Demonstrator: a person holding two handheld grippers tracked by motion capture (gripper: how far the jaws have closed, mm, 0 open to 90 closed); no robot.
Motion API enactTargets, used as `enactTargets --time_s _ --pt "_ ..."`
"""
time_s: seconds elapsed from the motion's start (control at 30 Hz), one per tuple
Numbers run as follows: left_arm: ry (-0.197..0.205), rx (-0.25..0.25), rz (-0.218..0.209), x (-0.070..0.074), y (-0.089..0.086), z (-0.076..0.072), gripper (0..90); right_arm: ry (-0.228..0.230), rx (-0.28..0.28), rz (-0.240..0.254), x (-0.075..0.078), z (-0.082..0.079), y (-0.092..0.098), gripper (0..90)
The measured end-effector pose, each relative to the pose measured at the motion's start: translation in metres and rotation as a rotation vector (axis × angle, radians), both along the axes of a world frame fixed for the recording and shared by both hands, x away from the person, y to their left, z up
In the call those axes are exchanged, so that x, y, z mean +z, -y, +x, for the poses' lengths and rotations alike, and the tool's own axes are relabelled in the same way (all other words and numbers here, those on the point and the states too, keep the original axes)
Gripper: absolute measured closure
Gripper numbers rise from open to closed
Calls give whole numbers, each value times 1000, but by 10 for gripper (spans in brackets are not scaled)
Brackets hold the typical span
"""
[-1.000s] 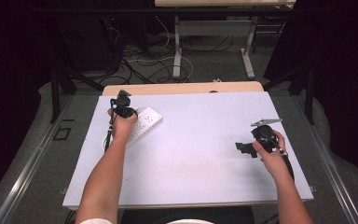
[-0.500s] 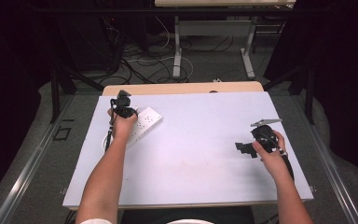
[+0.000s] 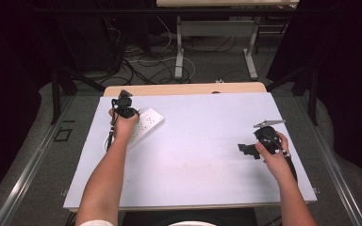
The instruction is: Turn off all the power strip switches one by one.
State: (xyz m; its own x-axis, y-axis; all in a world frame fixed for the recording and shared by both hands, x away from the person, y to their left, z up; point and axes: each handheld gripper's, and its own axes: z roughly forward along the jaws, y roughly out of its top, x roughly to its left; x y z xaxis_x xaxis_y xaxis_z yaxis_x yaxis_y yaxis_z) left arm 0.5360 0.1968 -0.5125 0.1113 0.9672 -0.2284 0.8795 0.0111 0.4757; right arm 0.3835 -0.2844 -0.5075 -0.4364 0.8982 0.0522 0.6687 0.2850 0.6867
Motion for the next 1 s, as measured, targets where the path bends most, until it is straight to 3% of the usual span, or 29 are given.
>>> enactTargets --time_s 0.17,0.33,0.57,0.6,1.0 --pt "25 -5 -3 6 2 0 900 0 2 -1 0 0 0 82" --pt "16 -20 5 11 6 -1 900 5 -1 -1 1 0 0 82" --pt "57 -34 4 26 15 2 900 4 2 -2 0 0 0 82" --pt "44 -46 10 28 16 3 900 5 2 -1 0 0 1 82" --pt "70 -49 3 42 33 13 900 -9 -12 12 1 -1 1 82"
